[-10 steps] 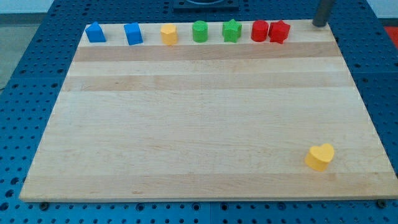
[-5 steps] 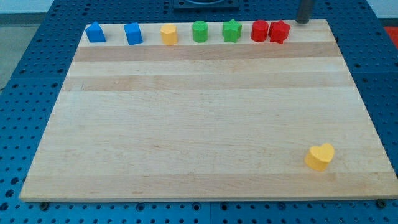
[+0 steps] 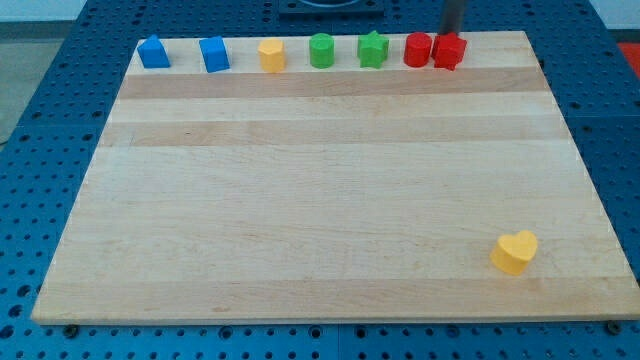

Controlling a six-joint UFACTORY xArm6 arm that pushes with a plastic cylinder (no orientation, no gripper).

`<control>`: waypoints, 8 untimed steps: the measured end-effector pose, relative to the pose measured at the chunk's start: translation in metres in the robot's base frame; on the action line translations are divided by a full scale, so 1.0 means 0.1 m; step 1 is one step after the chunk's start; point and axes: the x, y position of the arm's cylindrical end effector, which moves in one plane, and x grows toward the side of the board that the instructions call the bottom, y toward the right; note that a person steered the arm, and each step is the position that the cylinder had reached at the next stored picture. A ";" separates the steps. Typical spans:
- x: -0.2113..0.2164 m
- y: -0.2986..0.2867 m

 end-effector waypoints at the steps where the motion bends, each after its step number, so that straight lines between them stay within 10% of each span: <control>1: 0.00 -0.39; 5: 0.06 -2.17; 6: 0.82 -2.03; 8: 0.21 -1.84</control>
